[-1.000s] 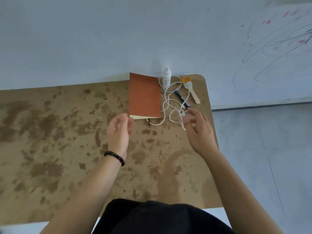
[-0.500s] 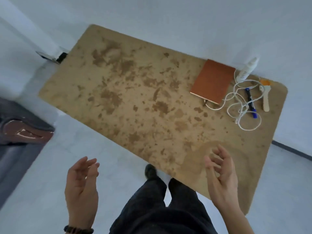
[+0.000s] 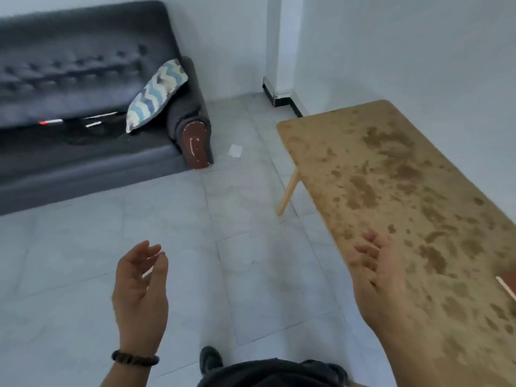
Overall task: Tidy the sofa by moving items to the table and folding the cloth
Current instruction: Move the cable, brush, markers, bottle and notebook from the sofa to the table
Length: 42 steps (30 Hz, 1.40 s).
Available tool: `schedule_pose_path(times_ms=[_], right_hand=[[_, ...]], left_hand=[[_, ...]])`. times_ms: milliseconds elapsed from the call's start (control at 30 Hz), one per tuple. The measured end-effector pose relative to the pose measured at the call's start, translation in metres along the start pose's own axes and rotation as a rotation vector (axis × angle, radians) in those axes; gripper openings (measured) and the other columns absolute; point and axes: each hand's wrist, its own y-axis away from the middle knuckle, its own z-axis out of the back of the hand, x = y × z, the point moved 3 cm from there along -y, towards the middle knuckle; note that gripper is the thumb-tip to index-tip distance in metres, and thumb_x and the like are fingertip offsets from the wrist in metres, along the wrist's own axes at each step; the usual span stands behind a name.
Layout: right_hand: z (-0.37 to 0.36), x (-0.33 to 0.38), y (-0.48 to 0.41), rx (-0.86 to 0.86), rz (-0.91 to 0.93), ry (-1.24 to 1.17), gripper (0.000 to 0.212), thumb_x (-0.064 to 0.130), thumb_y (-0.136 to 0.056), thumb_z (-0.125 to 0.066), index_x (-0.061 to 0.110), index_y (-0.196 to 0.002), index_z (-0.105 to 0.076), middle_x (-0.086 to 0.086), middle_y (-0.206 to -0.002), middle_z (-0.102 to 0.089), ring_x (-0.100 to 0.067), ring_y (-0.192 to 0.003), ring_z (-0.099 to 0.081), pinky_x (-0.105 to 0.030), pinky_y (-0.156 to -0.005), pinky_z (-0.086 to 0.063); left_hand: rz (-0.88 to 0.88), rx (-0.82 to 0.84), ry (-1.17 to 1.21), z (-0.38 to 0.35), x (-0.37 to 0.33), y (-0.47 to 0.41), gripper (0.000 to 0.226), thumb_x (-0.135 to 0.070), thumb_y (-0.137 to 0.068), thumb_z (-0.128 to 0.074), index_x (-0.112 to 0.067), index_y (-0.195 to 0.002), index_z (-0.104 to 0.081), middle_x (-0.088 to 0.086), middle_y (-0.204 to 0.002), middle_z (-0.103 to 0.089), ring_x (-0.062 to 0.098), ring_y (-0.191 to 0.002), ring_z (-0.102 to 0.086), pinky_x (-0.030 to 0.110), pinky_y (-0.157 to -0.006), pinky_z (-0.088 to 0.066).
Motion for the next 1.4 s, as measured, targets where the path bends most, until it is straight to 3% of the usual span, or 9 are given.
schedule_pose_path(times_ms=[100, 200, 333, 400, 567, 800, 1100, 1233, 1400], right_hand=[[-0.094, 0.039, 0.01, 0.119, 0.08, 0.031, 0.058, 0.06, -0.089, -0.053, 0.029, -0.137, -0.043, 0.011, -0.125, -0.054, -0.004, -0.107, -0.059, -0.035, -0.086, -0.055], [-0.176, 0.078, 0.018, 0.266, 0.141, 0.059, 0.055, 0.062, -0.088, -0.051, 0.035, -0.135, -0.041, 0.02, -0.127, -0.05, 0.002, -0.109, -0.056, -0.034, -0.086, -0.055], [-0.251, 0.126, 0.012, 0.39, 0.206, 0.098, 0.056, 0.068, -0.084, -0.048, 0.041, -0.132, -0.04, 0.015, -0.128, -0.05, 0.004, -0.111, -0.054, -0.025, -0.087, -0.05], [-0.283, 0.145, 0.0, 0.435, 0.214, 0.116, 0.052, 0.065, -0.087, -0.047, 0.041, -0.133, -0.04, 0.014, -0.129, -0.049, 0.004, -0.11, -0.053, -0.027, -0.091, -0.05], [-0.366, 0.179, -0.047, 0.436, 0.225, 0.083, 0.054, 0.052, -0.087, -0.053, 0.034, -0.136, -0.043, 0.01, -0.131, -0.052, -0.006, -0.112, -0.055, -0.032, -0.093, -0.051], [-0.52, 0.208, -0.151, 0.477, 0.189, 0.034, 0.058, 0.058, -0.089, -0.051, 0.033, -0.139, -0.039, 0.016, -0.131, -0.048, -0.001, -0.11, -0.055, -0.035, -0.093, -0.053], [-0.686, 0.352, -0.285, 0.622, 0.336, 0.038, 0.06, 0.052, -0.086, -0.053, 0.028, -0.14, -0.04, 0.016, -0.131, -0.047, -0.009, -0.111, -0.055, -0.023, -0.09, -0.046], [-0.761, 0.387, -0.322, 0.687, 0.356, 0.032, 0.062, 0.052, -0.086, -0.055, 0.029, -0.141, -0.039, 0.017, -0.13, -0.049, -0.004, -0.111, -0.055, -0.022, -0.088, -0.047], [-0.866, 0.413, -0.36, 0.715, 0.317, 0.111, 0.068, 0.055, -0.082, -0.056, 0.032, -0.143, -0.035, 0.02, -0.133, -0.044, -0.007, -0.112, -0.054, -0.027, -0.091, -0.048]], left_hand=[[0.104, -0.076, -0.041, 0.073, 0.035, -0.038, 0.033, -0.015, -0.093, -0.062, -0.032, -0.119, -0.053, -0.007, -0.116, -0.065, -0.001, -0.101, -0.061, 0.007, -0.076, -0.049], [0.171, -0.174, -0.092, 0.135, 0.055, -0.071, 0.039, -0.016, -0.093, -0.062, -0.025, -0.129, -0.05, -0.009, -0.118, -0.063, -0.003, -0.103, -0.06, 0.009, -0.075, -0.049], [0.184, -0.271, -0.12, 0.191, 0.057, -0.12, 0.041, -0.018, -0.093, -0.061, -0.023, -0.131, -0.048, -0.011, -0.117, -0.062, -0.013, -0.098, -0.058, 0.03, -0.082, -0.049], [0.179, -0.293, -0.136, 0.207, 0.059, -0.149, 0.04, -0.017, -0.093, -0.061, -0.023, -0.131, -0.049, -0.011, -0.117, -0.062, -0.013, -0.097, -0.058, 0.031, -0.082, -0.048], [0.18, -0.329, -0.158, 0.216, 0.073, -0.241, 0.039, -0.015, -0.093, -0.061, -0.02, -0.13, -0.05, -0.009, -0.117, -0.063, -0.004, -0.101, -0.059, 0.024, -0.08, -0.044], [0.19, -0.354, -0.209, 0.198, 0.085, -0.401, 0.039, -0.016, -0.093, -0.062, -0.026, -0.128, -0.05, -0.01, -0.117, -0.063, -0.011, -0.1, -0.059, 0.022, -0.082, -0.045], [0.152, -0.501, -0.124, 0.22, 0.042, -0.581, 0.038, -0.016, -0.092, -0.063, -0.025, -0.127, -0.052, -0.006, -0.118, -0.065, 0.009, -0.109, -0.061, 0.028, -0.091, -0.049], [0.202, -0.567, -0.107, 0.227, 0.064, -0.645, 0.038, -0.013, -0.092, -0.064, -0.026, -0.126, -0.053, -0.01, -0.113, -0.066, -0.002, -0.104, -0.062, 0.005, -0.083, -0.048], [0.296, -0.584, -0.075, 0.237, 0.108, -0.743, 0.04, -0.01, -0.09, -0.064, -0.028, -0.124, -0.054, -0.01, -0.111, -0.066, -0.006, -0.101, -0.062, 0.004, -0.079, -0.048]])
